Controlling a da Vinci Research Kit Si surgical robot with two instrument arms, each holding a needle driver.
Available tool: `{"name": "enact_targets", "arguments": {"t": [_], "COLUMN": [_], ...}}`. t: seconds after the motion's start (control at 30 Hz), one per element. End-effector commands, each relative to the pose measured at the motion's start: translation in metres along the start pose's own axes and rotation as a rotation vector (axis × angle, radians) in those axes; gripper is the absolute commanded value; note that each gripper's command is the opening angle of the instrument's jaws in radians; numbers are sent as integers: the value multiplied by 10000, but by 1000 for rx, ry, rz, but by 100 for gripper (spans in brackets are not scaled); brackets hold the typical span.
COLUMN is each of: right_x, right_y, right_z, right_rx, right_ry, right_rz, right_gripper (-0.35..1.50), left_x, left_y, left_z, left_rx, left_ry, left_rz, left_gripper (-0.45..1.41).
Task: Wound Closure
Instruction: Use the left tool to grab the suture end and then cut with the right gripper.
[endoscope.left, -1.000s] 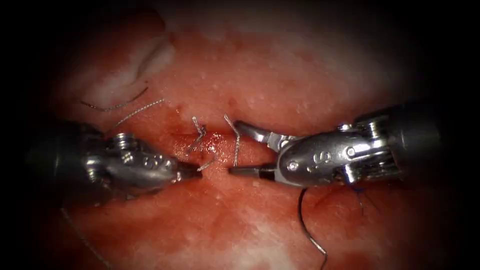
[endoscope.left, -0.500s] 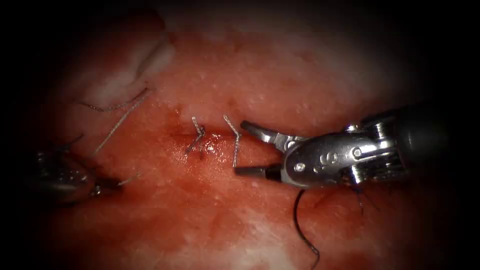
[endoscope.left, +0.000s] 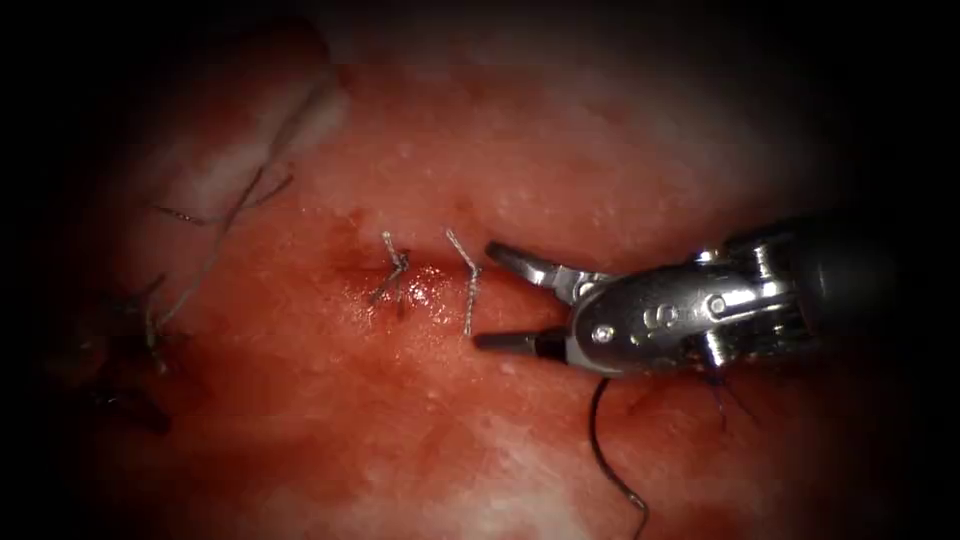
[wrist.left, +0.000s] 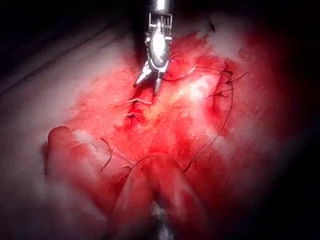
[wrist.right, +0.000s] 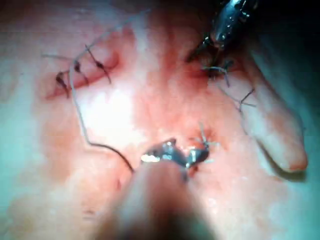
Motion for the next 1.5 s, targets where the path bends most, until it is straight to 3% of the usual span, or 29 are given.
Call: {"name": "enact_targets", "arguments": {"t": [0.03,0.23,0.33,0.43,0.63,0.73,0.9,1.03,1.3,1.5], "right_x": [0,0,0,0,0,0,-1,-1,-2,-2], "right_y": [-5,-4,-4,-5,-5,-5,-5,-5,-6,-6], "right_z": [6,5,5,5,5,5,5,7,6,6], "right_rx": [1,1,1,1,1,0,-3,-7,-8,-9], "right_ry": [0,1,0,0,0,0,-3,-2,-3,-5], "right_rz": [0,0,0,0,6,6,6,7,12,18], "right_gripper": [133,133,133,133,133,133,131,131,131,131], "left_x": [7,39,44,40,7,-16,-15,8,64,65], "left_y": [6,32,40,33,-10,-40,-58,-71,-107,-121], "left_z": [0,-49,-64,-70,-66,-60,-25,6,54,81], "left_rx": [-12,-16,-18,26,118,165,219,221,232,211], "left_ry": [23,75,88,83,64,34,19,18,23,42], "left_rz": [-12,2,-7,-5,20,5,-16,-54,-120,-169], "left_gripper": [67,66,52,46,52,56,72,98,106,109]}}
